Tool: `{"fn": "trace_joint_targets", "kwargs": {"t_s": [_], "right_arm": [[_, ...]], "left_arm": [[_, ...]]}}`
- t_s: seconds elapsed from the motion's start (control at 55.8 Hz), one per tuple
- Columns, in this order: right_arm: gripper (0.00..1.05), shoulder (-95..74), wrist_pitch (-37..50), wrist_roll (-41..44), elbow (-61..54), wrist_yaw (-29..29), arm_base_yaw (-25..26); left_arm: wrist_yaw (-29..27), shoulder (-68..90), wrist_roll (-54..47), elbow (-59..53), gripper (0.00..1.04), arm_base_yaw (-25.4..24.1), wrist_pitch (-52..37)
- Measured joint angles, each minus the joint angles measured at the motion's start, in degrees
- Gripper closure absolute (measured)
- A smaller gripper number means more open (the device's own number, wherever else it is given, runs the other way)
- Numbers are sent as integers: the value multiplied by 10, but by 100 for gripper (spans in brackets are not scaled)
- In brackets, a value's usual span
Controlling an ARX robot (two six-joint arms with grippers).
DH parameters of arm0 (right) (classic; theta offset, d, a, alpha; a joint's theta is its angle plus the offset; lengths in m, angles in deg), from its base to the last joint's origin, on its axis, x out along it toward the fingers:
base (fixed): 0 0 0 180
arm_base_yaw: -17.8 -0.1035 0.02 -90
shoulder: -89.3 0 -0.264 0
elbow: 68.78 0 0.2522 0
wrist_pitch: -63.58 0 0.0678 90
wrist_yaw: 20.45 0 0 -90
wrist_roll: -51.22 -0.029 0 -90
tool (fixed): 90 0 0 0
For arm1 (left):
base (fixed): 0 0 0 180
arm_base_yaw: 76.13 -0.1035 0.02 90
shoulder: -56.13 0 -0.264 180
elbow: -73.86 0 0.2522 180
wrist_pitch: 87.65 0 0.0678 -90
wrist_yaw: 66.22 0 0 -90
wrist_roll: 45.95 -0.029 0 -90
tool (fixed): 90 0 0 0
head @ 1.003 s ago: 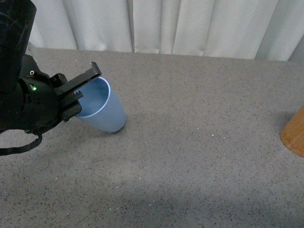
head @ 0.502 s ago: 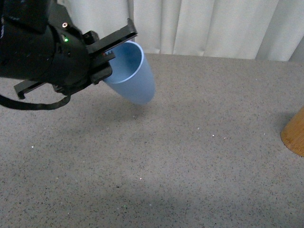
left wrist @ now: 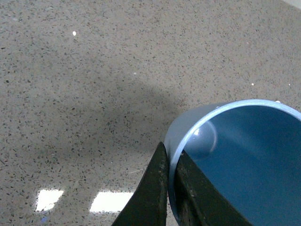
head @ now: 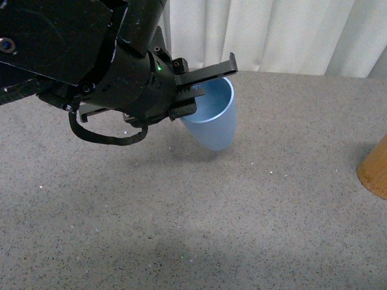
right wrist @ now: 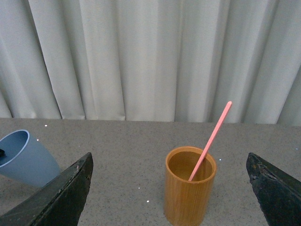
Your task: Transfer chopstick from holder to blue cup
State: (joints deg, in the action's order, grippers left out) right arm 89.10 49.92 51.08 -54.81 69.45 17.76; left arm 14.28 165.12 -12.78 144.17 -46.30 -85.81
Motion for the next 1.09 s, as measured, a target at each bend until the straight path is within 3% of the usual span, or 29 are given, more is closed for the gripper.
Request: {"fn": "trace_joint_targets", "kwargs": {"t_s": [1.093], "right_arm": [[10,0,0,0,0,0,0]], "left_arm": [[-37,44,-45,10,101,28,8]]}}
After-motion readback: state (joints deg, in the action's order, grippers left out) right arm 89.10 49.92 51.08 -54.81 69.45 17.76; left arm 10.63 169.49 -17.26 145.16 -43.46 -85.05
